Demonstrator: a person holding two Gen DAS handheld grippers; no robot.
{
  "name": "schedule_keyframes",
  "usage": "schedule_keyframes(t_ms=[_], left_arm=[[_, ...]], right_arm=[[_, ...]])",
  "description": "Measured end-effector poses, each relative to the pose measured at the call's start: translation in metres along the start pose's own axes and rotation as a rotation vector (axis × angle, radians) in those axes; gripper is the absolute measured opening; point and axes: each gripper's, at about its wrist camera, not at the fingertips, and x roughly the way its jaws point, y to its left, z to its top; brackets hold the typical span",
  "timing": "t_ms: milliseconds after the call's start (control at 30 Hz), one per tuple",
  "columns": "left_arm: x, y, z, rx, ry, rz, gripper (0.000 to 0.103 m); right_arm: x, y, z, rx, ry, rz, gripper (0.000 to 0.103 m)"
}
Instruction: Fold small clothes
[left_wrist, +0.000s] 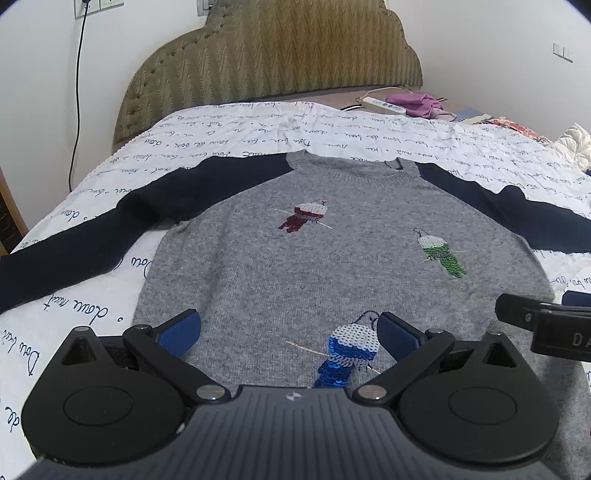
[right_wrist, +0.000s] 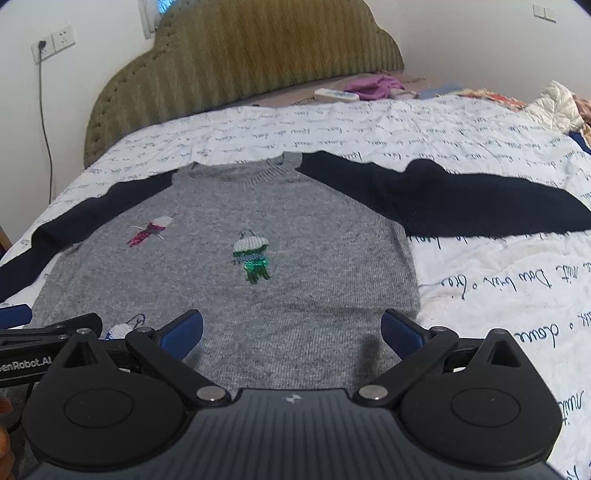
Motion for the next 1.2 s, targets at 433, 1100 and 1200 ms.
schedule_keyframes(t_ms=[433,1100,1200], left_arm=[[0.002,-0.002,0.0,0.011,0.007,0.003,0.103],[0.011,-0.01,0.007,0.012,0.027,-0.013,0.103],[0.011,-0.015,0.008,0.026,0.021,-0.008,0.103]], right_arm=[[-0.005,-0.007,0.0,0.026,-0.037,0.064,0.103],[-0.006,-0.017,0.002,0.027,-0.038,0.094,0.103],[-0.004,-0.017,0.002,0.03,-0.025,0.07,0.103]])
